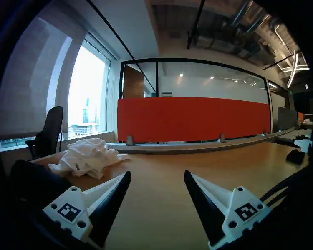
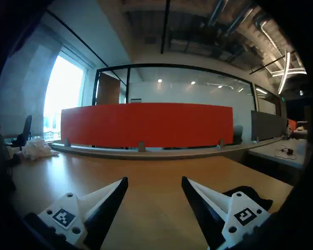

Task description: Fold towel

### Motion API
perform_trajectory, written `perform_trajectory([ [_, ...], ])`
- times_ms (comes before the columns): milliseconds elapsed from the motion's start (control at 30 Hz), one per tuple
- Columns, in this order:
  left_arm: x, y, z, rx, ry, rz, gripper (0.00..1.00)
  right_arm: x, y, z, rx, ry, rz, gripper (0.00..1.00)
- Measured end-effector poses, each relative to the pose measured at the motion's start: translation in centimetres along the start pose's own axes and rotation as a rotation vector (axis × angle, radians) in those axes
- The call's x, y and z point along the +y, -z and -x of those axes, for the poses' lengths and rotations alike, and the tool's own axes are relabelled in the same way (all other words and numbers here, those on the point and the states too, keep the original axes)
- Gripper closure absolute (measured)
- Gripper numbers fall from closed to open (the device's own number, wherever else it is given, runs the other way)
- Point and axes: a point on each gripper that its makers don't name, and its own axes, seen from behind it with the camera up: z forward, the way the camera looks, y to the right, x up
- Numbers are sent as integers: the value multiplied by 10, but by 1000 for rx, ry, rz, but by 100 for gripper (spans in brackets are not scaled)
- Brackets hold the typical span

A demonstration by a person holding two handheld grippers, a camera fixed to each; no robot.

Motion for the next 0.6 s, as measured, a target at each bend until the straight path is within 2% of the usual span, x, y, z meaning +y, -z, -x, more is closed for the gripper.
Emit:
perform_trajectory([
  [600, 0, -1, 1, 0, 0, 0, 6, -3, 1, -2, -1, 0, -5, 1],
])
